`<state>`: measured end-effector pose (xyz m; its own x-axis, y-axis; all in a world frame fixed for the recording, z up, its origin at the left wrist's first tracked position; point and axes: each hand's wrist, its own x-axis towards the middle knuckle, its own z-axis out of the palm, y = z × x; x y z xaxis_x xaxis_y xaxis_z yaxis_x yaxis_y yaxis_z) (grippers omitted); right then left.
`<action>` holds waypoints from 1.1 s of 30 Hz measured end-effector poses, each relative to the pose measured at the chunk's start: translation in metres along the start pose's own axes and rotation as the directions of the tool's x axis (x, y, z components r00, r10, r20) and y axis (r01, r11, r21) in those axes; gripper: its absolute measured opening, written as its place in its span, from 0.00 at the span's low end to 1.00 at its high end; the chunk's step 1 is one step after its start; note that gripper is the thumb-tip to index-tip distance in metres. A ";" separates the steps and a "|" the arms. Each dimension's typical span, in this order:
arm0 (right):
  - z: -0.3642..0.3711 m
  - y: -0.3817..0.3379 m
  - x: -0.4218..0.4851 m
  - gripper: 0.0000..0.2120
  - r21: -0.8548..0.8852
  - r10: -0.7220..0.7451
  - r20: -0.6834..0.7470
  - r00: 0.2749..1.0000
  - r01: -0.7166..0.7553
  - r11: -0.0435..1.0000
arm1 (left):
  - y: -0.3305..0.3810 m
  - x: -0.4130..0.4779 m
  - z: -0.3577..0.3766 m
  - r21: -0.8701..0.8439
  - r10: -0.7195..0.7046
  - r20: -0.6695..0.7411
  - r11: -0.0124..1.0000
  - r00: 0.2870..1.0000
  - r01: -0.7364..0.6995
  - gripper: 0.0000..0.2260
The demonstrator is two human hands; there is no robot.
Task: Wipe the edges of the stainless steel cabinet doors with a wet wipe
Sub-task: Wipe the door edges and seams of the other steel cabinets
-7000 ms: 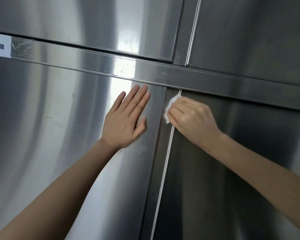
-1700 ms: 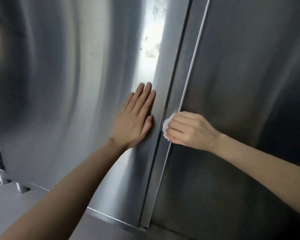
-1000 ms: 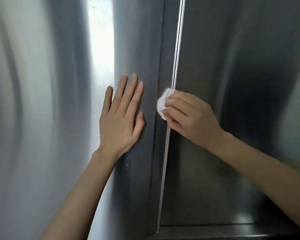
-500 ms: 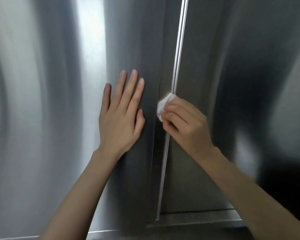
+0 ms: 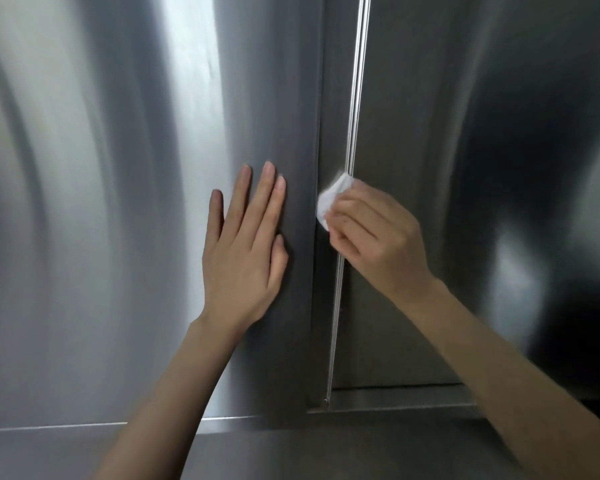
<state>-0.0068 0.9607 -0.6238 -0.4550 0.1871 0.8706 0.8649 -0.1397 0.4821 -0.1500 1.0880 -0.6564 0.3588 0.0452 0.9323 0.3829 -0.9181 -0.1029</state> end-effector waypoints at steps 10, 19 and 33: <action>-0.007 -0.021 -0.046 0.02 0.101 -0.156 0.201 0.967 0.138 0.985 | -0.005 0.000 -0.007 0.032 0.032 0.063 0.999 0.997 -0.034 0.25; -0.014 -0.035 -0.058 0.01 0.119 -0.068 0.220 0.973 0.043 0.992 | -0.001 -0.001 -0.008 0.036 0.016 0.065 0.999 0.998 -0.019 0.25; 0.008 -0.096 -0.029 0.09 0.247 0.624 0.001 0.782 -0.605 0.757 | -0.001 0.002 -0.017 -0.091 0.002 0.105 0.996 0.994 0.008 0.26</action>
<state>-0.0749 0.9762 -0.6955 0.1840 0.0600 0.9811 0.9824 0.0218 -0.1856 -0.1641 1.0821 -0.6483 0.4471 0.0846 0.8905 0.3065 -0.9497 -0.0636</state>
